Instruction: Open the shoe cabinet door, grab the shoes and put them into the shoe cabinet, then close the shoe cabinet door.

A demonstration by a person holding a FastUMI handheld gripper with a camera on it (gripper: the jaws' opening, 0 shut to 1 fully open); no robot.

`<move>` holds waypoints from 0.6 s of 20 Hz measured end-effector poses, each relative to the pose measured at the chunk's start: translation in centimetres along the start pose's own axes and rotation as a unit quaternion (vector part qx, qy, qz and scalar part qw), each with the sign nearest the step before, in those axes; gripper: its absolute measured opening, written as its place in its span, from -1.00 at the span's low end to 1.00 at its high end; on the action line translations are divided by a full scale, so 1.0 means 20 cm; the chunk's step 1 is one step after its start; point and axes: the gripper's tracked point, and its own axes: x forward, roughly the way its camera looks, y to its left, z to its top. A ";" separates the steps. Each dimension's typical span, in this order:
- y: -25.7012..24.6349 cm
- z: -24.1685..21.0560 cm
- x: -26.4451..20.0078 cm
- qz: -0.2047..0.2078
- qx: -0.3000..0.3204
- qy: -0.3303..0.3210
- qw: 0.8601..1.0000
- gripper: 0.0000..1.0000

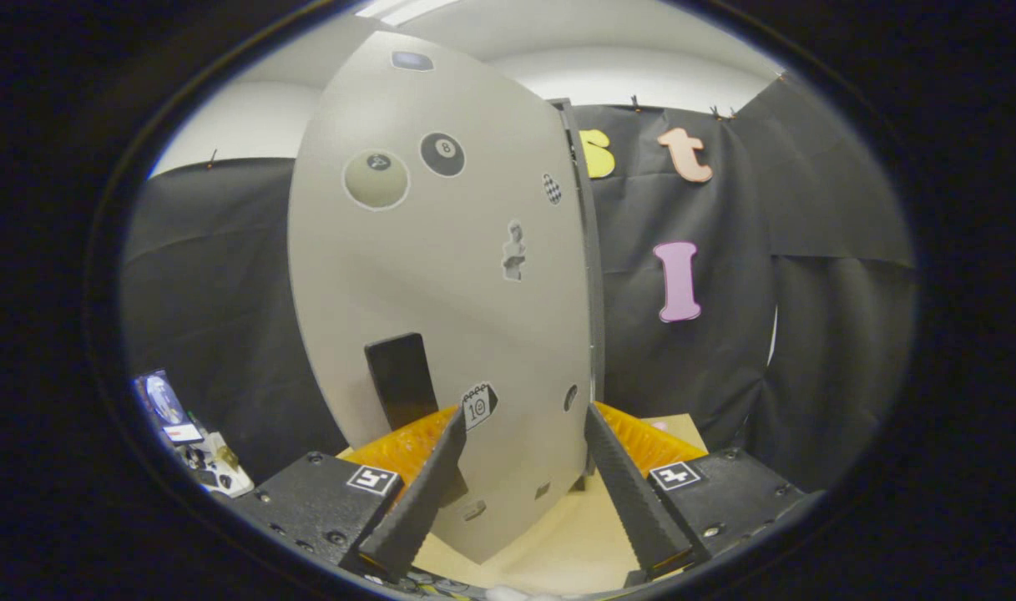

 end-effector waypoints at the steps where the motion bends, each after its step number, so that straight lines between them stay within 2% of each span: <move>1: 0.05 0.00 0.03 -0.001 -0.001 -0.003 1.000 0.89; 8: 0.38 -0.06 0.30 0.020 0.015 0.007 1.000 0.90; 12: 0.42 -0.01 0.34 -0.002 0.007 -0.007 1.000 0.93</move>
